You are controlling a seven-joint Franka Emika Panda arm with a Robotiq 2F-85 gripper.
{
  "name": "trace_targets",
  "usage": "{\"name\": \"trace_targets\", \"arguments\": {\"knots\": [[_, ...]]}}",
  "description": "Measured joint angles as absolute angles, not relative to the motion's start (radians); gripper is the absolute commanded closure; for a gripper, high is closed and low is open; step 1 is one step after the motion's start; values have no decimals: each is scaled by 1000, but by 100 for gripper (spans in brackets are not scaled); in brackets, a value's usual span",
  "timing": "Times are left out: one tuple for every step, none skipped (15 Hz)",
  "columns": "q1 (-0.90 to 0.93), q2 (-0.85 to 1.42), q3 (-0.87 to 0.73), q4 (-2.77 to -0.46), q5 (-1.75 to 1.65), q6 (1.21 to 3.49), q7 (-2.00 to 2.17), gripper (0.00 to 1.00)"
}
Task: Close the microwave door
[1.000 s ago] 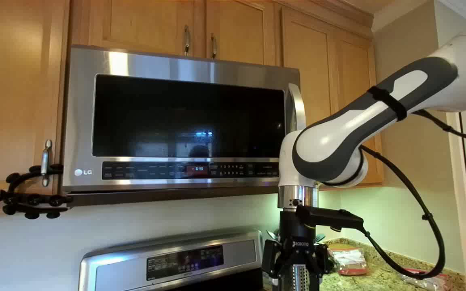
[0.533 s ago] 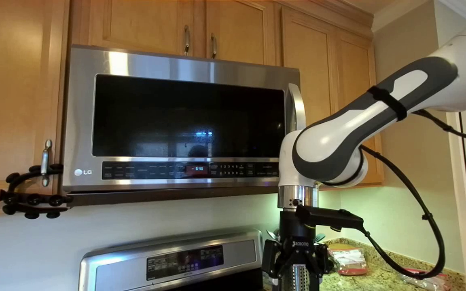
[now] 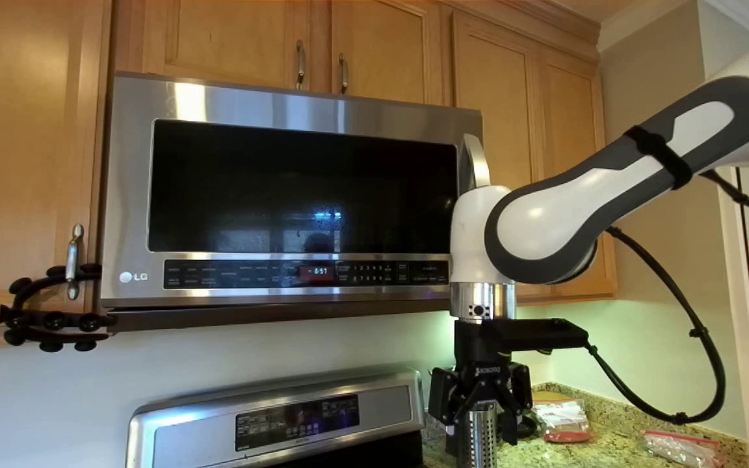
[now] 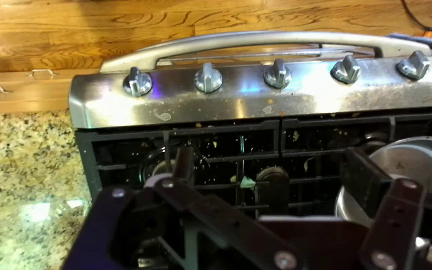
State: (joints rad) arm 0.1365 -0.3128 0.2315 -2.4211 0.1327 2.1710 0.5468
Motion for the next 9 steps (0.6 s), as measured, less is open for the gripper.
{"name": "trace_targets", "arguments": {"knots": [[135,-337,241,-2420,101,2168,579,10],[132,-361,251,-2419,73,2166,609,22],[129,-385,263,-2416,47,2163,635,34],[127,-408,275,-2409,17,2157,661,35],[125,-429,288,-2401,-15,2148,687,42],[121,-451,303,-2390,-55,2133,716,48],[115,-470,320,-2378,-93,2120,741,56],[107,-488,337,-2366,-140,2104,768,62],[97,-505,354,-2353,-188,2089,795,69]]}}
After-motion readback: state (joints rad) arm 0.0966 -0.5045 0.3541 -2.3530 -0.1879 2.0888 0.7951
